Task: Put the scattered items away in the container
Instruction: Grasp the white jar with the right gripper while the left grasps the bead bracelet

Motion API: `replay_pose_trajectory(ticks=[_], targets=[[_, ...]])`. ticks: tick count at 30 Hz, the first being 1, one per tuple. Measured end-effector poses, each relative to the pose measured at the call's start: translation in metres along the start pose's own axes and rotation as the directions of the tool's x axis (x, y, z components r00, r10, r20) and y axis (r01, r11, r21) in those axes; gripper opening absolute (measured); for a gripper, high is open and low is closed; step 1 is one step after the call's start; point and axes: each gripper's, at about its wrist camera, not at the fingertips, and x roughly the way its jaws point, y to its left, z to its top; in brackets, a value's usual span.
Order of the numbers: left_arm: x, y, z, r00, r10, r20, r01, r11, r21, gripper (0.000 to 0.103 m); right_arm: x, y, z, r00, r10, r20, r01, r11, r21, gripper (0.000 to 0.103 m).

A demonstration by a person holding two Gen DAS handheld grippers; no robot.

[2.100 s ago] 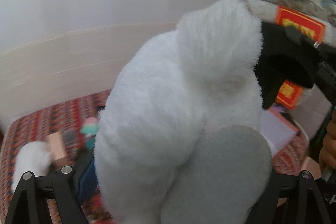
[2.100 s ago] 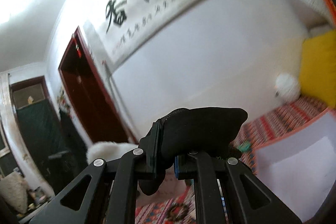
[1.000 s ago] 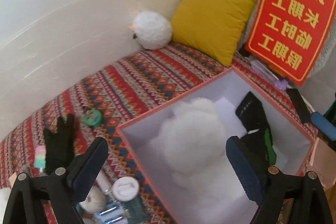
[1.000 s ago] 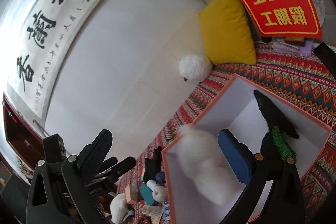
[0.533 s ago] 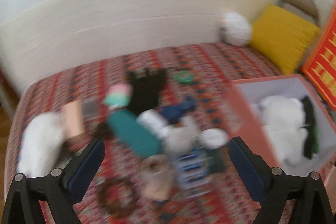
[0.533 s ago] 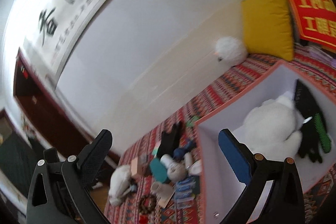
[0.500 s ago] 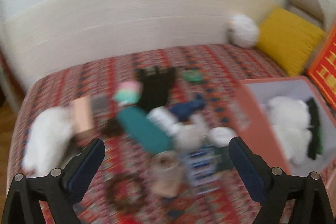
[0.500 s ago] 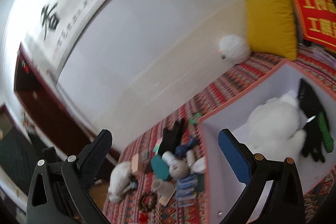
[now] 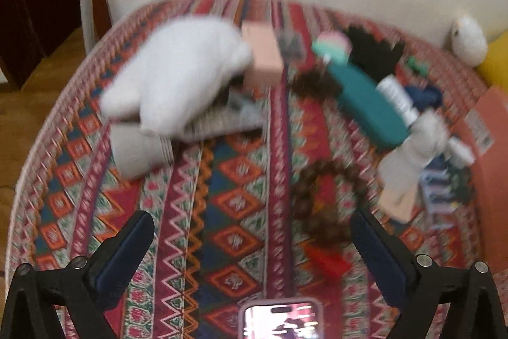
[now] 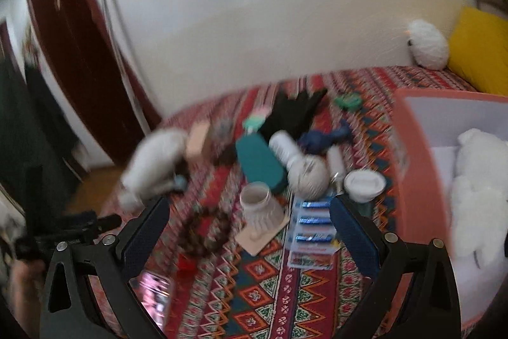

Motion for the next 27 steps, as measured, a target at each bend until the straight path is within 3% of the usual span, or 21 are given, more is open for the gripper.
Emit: replay_pose_trajectory(ticks=[5,10,14,17,19,20,21,22,23,27], targets=[[0.047,-0.011,-0.013,0.996,-0.023,-0.085,0.025,0.999,0.032,0.101,0.06,0.013,-0.02,0.992,-0.093,-0.08,0.085,0.991,-0.1,0.094],[0.082,-0.027,-0.01,0.991,-0.055,-0.119,0.063,0.996,0.061,0.101,0.103,0.009,-0.025,0.982,-0.143,-0.124,0.128,0.984,-0.12,0.09],[0.107,-0.032,-0.003,0.99,-0.055,-0.126,0.064,0.996,0.066,0.1,0.131,0.009,-0.024,0.977,-0.163,-0.139,0.14,0.977,-0.164,0.084],[0.116,-0.041,-0.002,0.997,-0.033,-0.075,0.04,0.995,0.096,0.1,0.145,0.008,-0.026,0.974,-0.172,-0.149,0.143,0.972,-0.187,0.081],[0.12,-0.052,-0.004,0.999,-0.012,-0.051,0.02,0.989,0.149,0.098,0.153,0.004,-0.029,0.972,-0.176,-0.159,0.143,0.97,-0.197,0.073],[0.12,-0.056,-0.005,0.999,-0.016,-0.038,0.022,0.985,0.172,0.088,0.157,0.002,-0.03,0.971,-0.17,-0.171,0.135,0.971,-0.197,0.071],[0.117,-0.06,-0.005,0.998,-0.044,-0.038,0.051,0.98,0.192,0.068,0.16,-0.001,-0.031,0.969,-0.164,-0.183,0.127,0.972,-0.197,0.063],[0.114,-0.061,-0.004,0.998,-0.052,-0.038,0.058,0.977,0.203,0.05,0.163,-0.004,-0.031,0.969,-0.157,-0.19,0.119,0.974,-0.195,0.063],[0.111,-0.061,-0.002,0.997,-0.061,-0.047,0.069,0.978,0.198,0.017,0.161,-0.005,-0.03,0.972,-0.146,-0.184,0.111,0.976,-0.188,0.062],[0.102,-0.043,0.006,0.978,-0.176,-0.109,0.185,0.979,0.081,0.016,0.144,-0.005,-0.022,0.983,-0.115,-0.145,0.091,0.982,-0.166,0.062]])
